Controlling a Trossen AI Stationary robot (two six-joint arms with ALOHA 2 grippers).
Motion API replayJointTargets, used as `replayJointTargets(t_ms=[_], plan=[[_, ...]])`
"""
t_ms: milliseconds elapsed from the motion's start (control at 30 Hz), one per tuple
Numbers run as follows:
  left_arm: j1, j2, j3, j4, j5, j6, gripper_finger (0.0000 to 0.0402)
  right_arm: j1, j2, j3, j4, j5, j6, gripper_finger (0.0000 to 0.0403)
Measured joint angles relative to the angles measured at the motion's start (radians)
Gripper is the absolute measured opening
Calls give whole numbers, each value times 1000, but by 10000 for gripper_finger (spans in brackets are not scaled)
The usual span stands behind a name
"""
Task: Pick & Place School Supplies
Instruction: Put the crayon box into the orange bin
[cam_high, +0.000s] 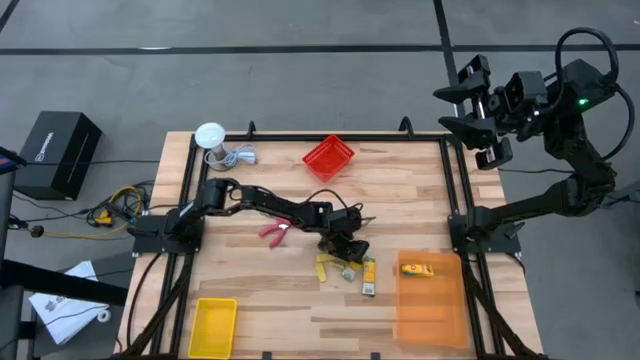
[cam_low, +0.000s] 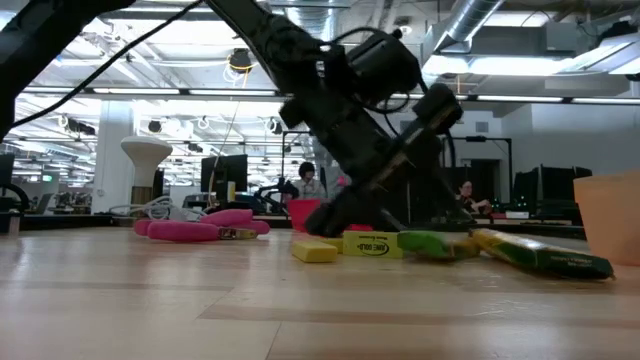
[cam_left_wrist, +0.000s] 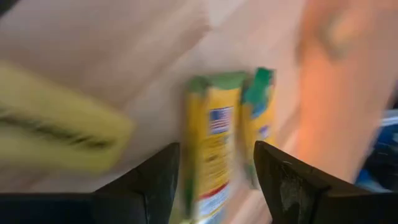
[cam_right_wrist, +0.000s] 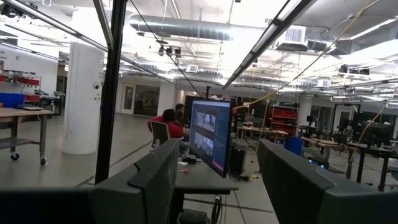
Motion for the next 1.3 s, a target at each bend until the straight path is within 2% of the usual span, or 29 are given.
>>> replayJointTargets(t_ms=[100, 167, 233, 333, 400, 567, 800, 1100, 1300], plan=[[-15, 35, 4, 29, 10, -23, 194, 0, 0, 0, -5, 0, 1, 212], [-23, 49, 3, 29, 4, -18, 168, 0, 0, 0, -5, 0, 1, 212], [-29, 56, 3, 24, -4, 10, 127, 0, 0, 0, -5, 0, 1, 212], [-31, 60, 3, 25, -13, 35, 43, 0, 0, 0, -5, 0, 1, 212], [-27, 61, 3, 32, -23, 45, 20, 0, 0, 0, -5, 0, 1, 212], [-15, 62, -1, 86, -47, 52, 16, 0, 0, 0, -4, 0, 1, 212], [0, -8, -10, 73, -109, 112, 15, -1, 0, 0, 10, 1, -1, 212], [44, -194, -8, 102, -269, 357, 15, -1, 0, 0, 50, 1, -1, 212], [68, -249, -6, 294, -307, 467, 15, -1, 0, 0, 61, 2, 1, 212]])
